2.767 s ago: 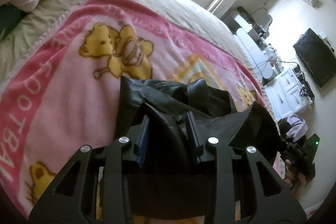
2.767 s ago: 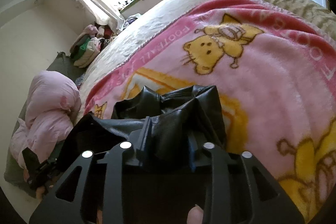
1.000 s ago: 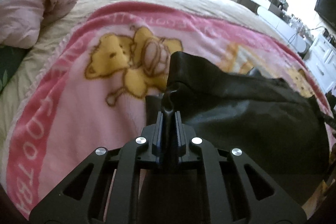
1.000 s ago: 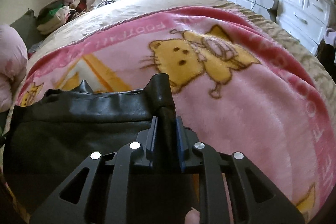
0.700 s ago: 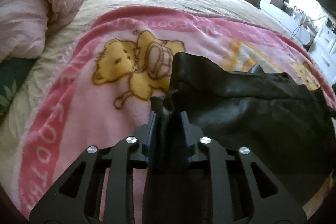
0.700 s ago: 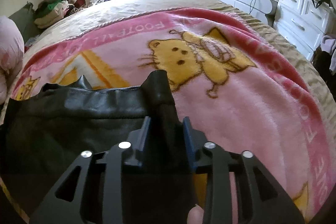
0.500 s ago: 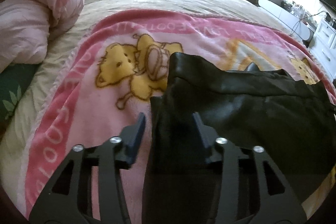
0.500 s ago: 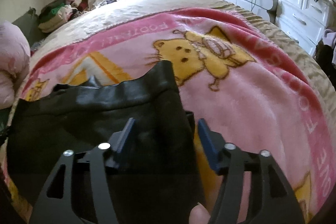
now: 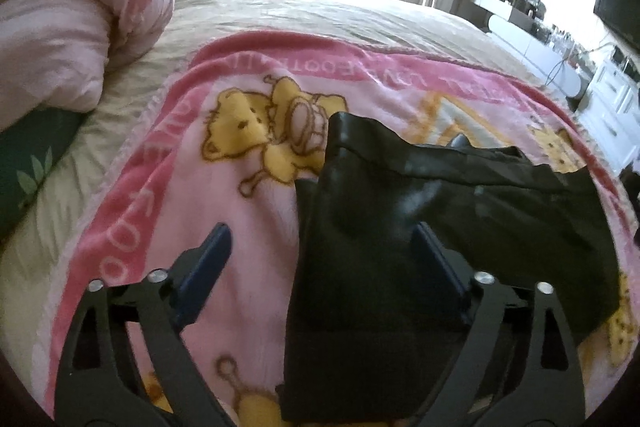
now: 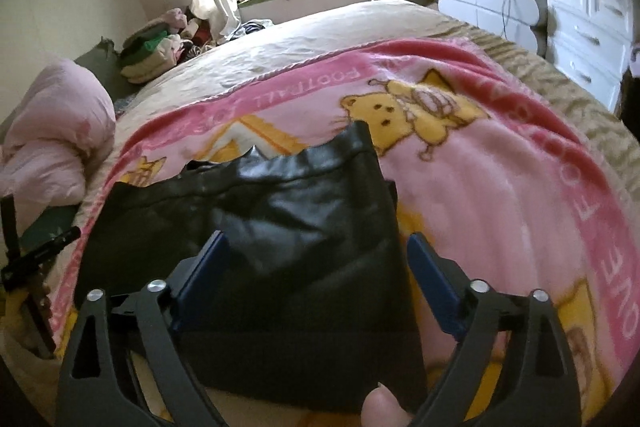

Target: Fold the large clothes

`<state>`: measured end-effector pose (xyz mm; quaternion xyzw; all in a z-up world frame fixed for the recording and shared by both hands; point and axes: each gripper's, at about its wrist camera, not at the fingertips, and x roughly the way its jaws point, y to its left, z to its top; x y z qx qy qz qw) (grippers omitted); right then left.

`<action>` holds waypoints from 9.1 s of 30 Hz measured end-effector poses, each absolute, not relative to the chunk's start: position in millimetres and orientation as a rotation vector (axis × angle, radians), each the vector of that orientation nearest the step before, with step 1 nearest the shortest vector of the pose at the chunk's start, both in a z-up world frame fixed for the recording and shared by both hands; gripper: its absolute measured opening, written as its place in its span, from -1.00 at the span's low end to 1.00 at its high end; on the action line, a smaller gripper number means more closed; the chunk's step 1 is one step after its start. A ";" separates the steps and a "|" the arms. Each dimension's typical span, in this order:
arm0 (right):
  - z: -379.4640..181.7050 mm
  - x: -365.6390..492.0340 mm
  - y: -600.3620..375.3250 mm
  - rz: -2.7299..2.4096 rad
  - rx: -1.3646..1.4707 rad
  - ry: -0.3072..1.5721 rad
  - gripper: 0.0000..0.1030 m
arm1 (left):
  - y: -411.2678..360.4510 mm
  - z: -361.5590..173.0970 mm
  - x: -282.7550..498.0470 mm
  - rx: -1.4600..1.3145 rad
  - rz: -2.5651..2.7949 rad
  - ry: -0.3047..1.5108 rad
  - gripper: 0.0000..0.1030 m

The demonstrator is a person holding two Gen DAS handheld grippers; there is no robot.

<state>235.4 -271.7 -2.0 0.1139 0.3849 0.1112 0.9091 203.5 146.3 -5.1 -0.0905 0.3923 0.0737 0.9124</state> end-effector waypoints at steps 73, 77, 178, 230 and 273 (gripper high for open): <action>20.2 144.1 -229.8 0.298 0.085 0.743 0.38 | 71.9 6.6 117.3 -0.196 0.005 0.779 0.67; 20.2 146.6 -208.1 0.329 0.048 0.750 0.38 | 68.5 5.9 118.3 -0.190 -0.010 0.784 0.67; -32.1 129.2 -16.6 0.644 -0.374 0.723 0.65 | 160.9 -56.2 249.6 -0.342 -0.045 1.067 0.82; 49.5 92.3 -118.8 0.275 -0.297 0.219 -0.66 | -38.5 103.9 231.5 -0.192 -0.285 0.822 -0.19; -44.1 143.4 -318.4 0.435 0.737 0.770 0.58 | -88.6 -23.9 228.2 -0.097 -0.133 0.972 0.04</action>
